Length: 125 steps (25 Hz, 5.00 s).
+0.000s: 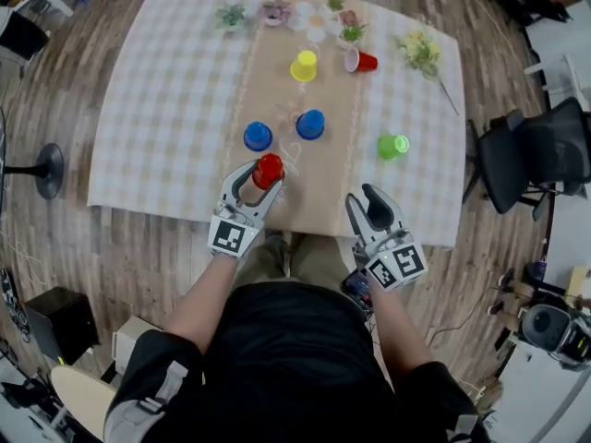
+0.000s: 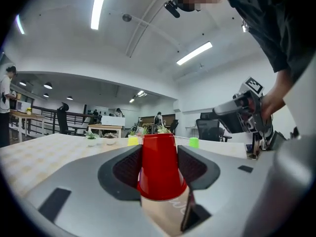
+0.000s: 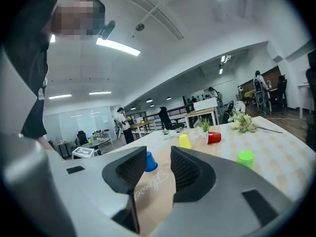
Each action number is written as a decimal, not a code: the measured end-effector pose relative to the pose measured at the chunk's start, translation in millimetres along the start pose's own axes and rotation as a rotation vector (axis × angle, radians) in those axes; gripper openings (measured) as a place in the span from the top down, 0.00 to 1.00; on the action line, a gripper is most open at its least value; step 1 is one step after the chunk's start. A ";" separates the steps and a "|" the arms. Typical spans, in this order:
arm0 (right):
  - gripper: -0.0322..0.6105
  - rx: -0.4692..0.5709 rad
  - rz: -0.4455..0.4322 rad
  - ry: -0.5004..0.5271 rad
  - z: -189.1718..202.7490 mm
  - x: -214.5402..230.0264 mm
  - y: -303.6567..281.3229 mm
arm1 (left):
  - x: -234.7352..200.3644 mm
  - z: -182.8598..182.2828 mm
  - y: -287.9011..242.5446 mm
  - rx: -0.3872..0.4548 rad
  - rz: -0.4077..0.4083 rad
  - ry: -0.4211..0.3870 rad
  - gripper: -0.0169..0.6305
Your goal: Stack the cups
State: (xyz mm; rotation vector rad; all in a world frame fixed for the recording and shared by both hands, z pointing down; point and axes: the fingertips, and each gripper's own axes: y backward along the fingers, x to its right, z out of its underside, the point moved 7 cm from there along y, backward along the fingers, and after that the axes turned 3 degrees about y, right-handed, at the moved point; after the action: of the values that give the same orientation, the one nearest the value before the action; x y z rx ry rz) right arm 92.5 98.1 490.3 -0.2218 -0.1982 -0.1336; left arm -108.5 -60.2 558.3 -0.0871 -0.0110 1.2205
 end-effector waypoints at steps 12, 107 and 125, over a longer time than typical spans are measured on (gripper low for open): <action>0.69 -0.016 -0.001 -0.015 14.2 -0.5 -7.0 | 1.8 32.7 -11.2 -0.125 0.007 -0.045 0.64; 0.59 -0.139 0.661 -1.534 12.7 323.3 -294.5 | -108.7 -111.9 -115.0 -0.234 -0.019 0.012 0.60; 0.62 0.115 0.484 -1.321 -40.9 305.2 -245.1 | -101.7 -126.4 -96.3 -0.180 -0.035 -0.012 0.60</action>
State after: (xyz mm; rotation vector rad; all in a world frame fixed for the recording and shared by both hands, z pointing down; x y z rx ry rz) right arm 358.9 -181.7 565.3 -0.2094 -1.4484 0.5344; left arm -46.2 -196.1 443.3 -0.2355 -0.1320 1.1834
